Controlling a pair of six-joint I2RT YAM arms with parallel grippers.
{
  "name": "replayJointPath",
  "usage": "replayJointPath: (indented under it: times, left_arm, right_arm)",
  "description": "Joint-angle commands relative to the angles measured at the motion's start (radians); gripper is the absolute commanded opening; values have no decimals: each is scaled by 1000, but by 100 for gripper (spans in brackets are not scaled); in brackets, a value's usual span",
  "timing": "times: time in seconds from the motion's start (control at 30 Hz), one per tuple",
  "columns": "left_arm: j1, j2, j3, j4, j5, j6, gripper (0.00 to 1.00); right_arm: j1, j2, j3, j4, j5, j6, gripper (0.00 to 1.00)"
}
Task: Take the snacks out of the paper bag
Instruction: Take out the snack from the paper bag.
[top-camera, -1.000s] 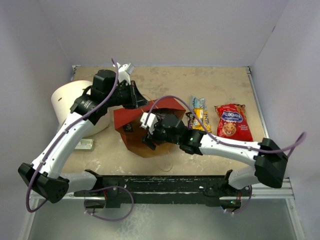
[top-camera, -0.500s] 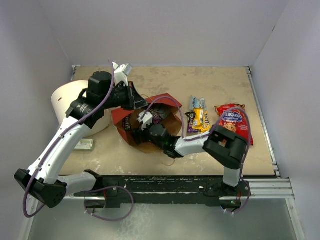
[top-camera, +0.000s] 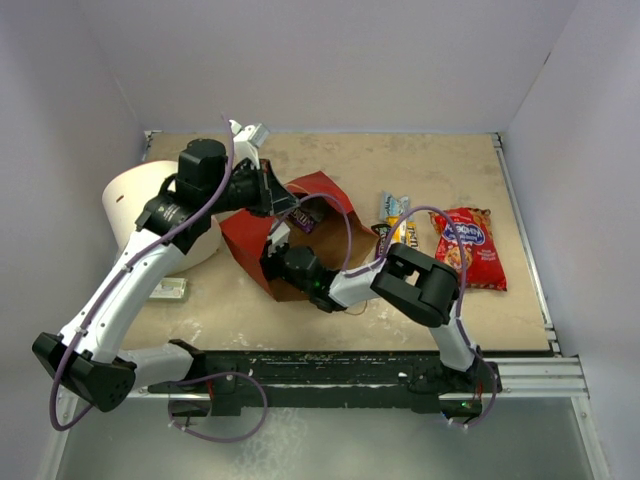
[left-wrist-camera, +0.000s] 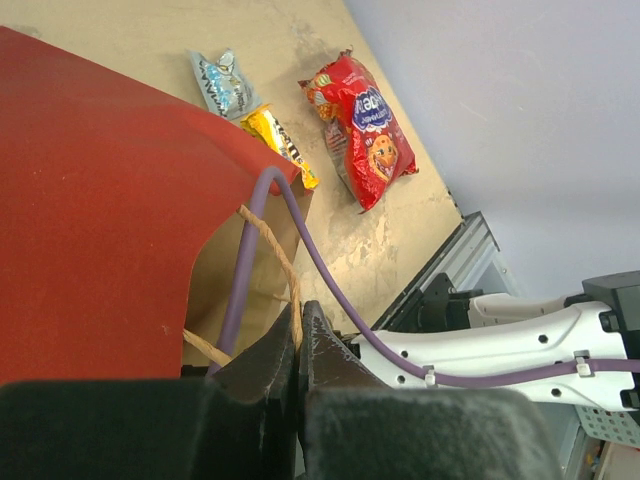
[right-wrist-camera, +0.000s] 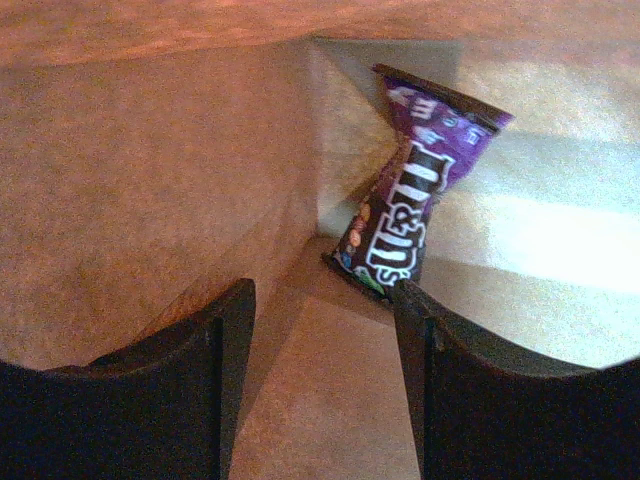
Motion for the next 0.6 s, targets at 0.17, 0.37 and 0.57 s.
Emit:
replayJointPath:
  times: [0.17, 0.37, 0.57]
  left_arm:
    - [3, -54, 20, -52, -14, 113, 0]
    - [3, -120, -37, -93, -45, 100, 0]
    - [3, -141, -57, -83, -65, 78, 0]
  right_arm:
    - [1, -170, -188, 78, -341, -562, 60]
    - [-2, -283, -226, -98, -391, -812, 58]
    - [-2, -334, -228, -192, -394, -1063, 60]
